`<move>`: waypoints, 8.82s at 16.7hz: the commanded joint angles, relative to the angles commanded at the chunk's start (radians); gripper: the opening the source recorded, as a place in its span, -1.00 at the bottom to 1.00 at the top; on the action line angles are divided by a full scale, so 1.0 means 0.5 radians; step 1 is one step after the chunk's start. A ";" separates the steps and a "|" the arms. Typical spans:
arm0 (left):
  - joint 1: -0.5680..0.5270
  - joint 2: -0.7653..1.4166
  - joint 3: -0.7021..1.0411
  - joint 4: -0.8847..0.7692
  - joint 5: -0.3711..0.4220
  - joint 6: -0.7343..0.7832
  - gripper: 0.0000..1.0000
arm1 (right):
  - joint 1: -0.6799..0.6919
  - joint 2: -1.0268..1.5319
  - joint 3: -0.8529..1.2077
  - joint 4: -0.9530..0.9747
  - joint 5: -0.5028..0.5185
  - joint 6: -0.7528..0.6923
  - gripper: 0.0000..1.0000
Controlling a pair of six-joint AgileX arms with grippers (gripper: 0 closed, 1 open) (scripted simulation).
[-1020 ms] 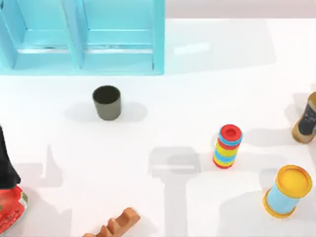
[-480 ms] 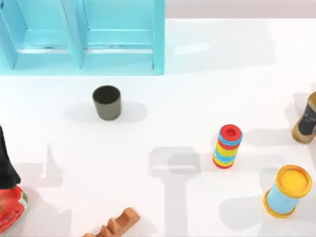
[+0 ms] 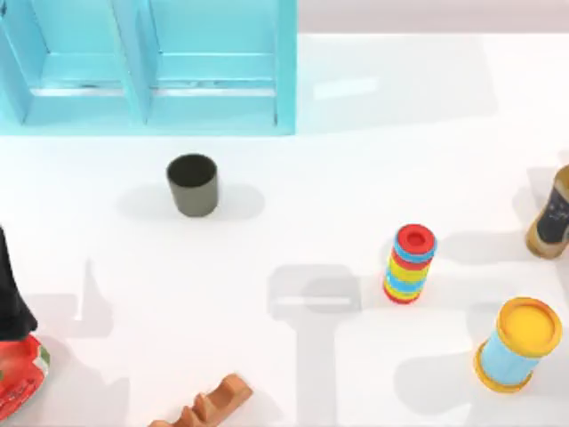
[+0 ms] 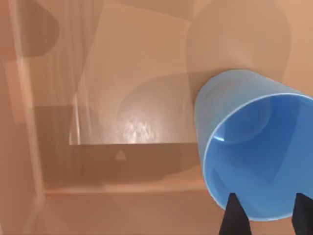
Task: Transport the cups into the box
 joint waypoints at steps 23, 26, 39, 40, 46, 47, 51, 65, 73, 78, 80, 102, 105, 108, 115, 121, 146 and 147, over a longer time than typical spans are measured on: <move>0.000 0.000 0.000 0.000 0.000 0.000 1.00 | -0.011 0.021 0.554 -0.549 0.000 -0.015 1.00; 0.000 0.000 0.000 0.000 0.000 0.000 1.00 | -0.012 0.011 0.766 -0.759 0.000 -0.014 1.00; 0.000 0.000 0.000 0.000 0.000 0.000 1.00 | 0.580 0.518 1.347 -0.795 0.150 0.525 1.00; 0.000 0.000 0.000 0.000 0.000 0.000 1.00 | 0.743 0.653 1.501 -0.796 0.187 0.676 1.00; 0.000 0.000 0.000 0.000 0.000 0.000 1.00 | 1.810 1.531 2.543 -0.758 0.427 1.631 1.00; 0.000 0.000 0.000 0.000 0.000 0.000 1.00 | 1.945 1.668 2.698 -0.745 0.465 1.770 1.00; 0.000 0.000 0.000 0.000 0.000 0.000 1.00 | 2.408 2.160 3.277 -0.677 0.600 2.264 1.00; 0.000 0.000 0.000 0.000 0.000 0.000 1.00 | 2.720 2.645 3.760 -0.524 0.710 2.639 1.00; 0.000 0.000 0.000 0.000 0.000 0.000 1.00 | 2.614 2.938 3.763 -0.188 0.679 2.529 1.00; 0.000 0.000 0.000 0.000 0.000 0.000 1.00 | 2.614 2.938 3.763 -0.188 0.679 2.529 0.55; 0.000 0.000 0.000 0.000 0.000 0.000 1.00 | 2.614 2.938 3.763 -0.188 0.679 2.529 0.25; 0.000 0.000 0.000 0.000 0.000 0.000 1.00 | 2.573 2.713 3.531 -0.112 0.667 2.478 -1.00; 0.000 0.000 0.000 0.000 0.000 0.000 1.00 | 2.508 2.420 3.150 -0.021 0.639 2.411 -1.00; 0.000 0.000 0.000 0.000 0.000 0.000 1.00 | 2.436 2.105 2.700 0.073 0.603 2.342 -1.00; 0.000 0.000 0.000 0.000 0.000 0.000 1.00 | 2.349 1.725 2.262 0.194 0.560 2.259 -1.00; 0.000 0.000 0.000 0.000 0.000 0.000 1.00 | 2.296 1.704 2.245 0.169 0.544 2.196 -1.00; 0.000 0.000 0.000 0.000 0.000 0.000 1.00 | -0.077 0.719 1.223 -0.361 -0.085 -0.082 -1.00; 0.000 0.000 0.000 0.000 0.000 0.000 1.00 | -0.072 0.716 1.185 -0.316 -0.083 -0.079 -1.00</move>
